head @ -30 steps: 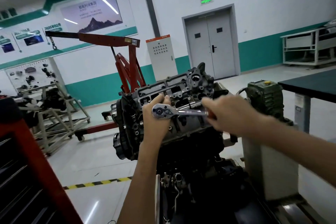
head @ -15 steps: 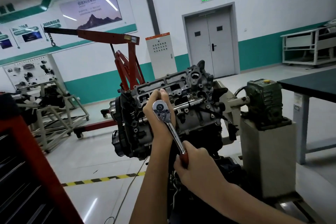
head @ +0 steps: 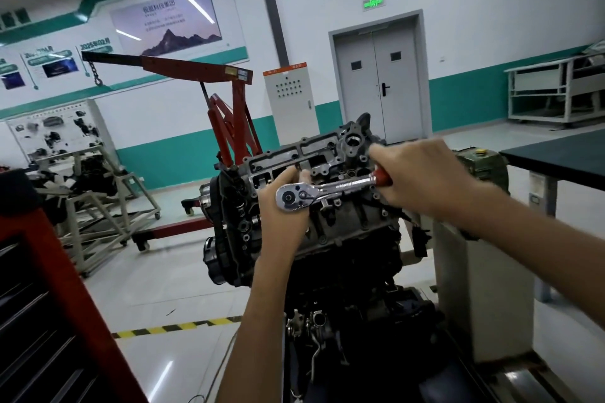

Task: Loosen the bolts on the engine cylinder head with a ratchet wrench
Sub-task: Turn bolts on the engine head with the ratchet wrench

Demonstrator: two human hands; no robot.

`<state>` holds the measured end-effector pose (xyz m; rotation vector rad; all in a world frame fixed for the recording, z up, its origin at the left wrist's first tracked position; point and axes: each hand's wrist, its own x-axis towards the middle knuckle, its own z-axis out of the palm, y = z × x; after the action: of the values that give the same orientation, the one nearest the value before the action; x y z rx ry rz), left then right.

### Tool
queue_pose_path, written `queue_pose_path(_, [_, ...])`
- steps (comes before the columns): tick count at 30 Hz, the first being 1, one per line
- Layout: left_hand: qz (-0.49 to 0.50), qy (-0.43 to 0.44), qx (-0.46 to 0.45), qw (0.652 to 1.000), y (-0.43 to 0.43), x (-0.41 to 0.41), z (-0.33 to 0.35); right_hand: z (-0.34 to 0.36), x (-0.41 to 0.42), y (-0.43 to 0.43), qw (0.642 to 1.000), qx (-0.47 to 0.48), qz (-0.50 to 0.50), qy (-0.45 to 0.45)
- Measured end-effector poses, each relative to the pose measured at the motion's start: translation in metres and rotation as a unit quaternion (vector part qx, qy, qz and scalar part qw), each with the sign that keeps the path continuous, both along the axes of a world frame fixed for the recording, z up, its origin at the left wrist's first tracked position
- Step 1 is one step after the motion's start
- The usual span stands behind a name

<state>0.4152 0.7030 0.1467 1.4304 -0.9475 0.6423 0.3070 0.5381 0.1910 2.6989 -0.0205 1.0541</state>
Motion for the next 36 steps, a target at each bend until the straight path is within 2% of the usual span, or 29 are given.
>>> queue_pose_path(5, [0.012, 0.054, -0.180, 0.982, -0.022, -0.013, -0.001, -0.080, -0.012, 0.053, 0.981, 0.192, 0.005, 0.000])
queue_pose_path(7, [-0.011, 0.056, -0.192, 0.980, -0.030, -0.015, 0.000, -0.106, -0.011, 0.080, 0.944, 0.320, 0.069, 0.032])
queue_pose_path(9, [-0.017, 0.042, -0.149, 0.988, -0.030, -0.011, -0.001, -0.120, -0.010, 0.092, 0.914, 0.388, 0.114, 0.039])
queue_pose_path(11, [-0.024, 0.017, -0.075, 0.997, -0.021, -0.003, -0.002, -0.116, -0.010, 0.079, 0.930, 0.349, 0.106, 0.036])
queue_pose_path(15, [-0.033, -0.017, 0.064, 0.997, 0.000, 0.005, 0.002, -0.066, -0.009, 0.020, 0.991, 0.114, 0.053, 0.038])
queue_pose_path(17, [-0.038, -0.031, 0.107, 0.993, 0.003, 0.003, 0.008, -0.028, -0.002, -0.004, 0.999, 0.027, 0.031, 0.026])
queue_pose_path(20, [-0.061, -0.049, 0.139, 0.987, 0.005, 0.000, 0.015, 0.014, 0.006, -0.019, 0.999, -0.031, 0.011, -0.017])
queue_pose_path(23, [-0.036, -0.021, 0.082, 0.996, 0.002, 0.000, 0.006, 0.001, 0.002, -0.009, 1.000, 0.006, 0.005, -0.007])
queue_pose_path(26, [0.007, 0.022, -0.035, 0.999, -0.006, -0.002, -0.003, -0.048, -0.007, 0.021, 0.995, 0.103, 0.003, 0.013])
queue_pose_path(28, [0.022, 0.022, -0.077, 0.997, -0.011, -0.004, -0.002, -0.075, -0.010, 0.045, 0.985, 0.175, -0.004, -0.005])
queue_pose_path(31, [0.009, 0.018, -0.098, 0.995, -0.020, -0.005, -0.001, -0.106, -0.008, 0.079, 0.943, 0.328, 0.060, 0.023])
queue_pose_path(33, [-0.053, 0.054, -0.111, 0.991, -0.023, -0.006, -0.002, -0.118, -0.006, 0.095, 0.909, 0.397, 0.114, 0.048])
queue_pose_path(34, [-0.070, 0.063, -0.106, 0.990, -0.022, -0.004, -0.002, -0.120, -0.006, 0.096, 0.906, 0.401, 0.126, 0.052])
queue_pose_path(36, [-0.044, 0.045, -0.065, 0.996, -0.015, 0.000, -0.002, -0.111, -0.008, 0.083, 0.926, 0.354, 0.119, 0.061])
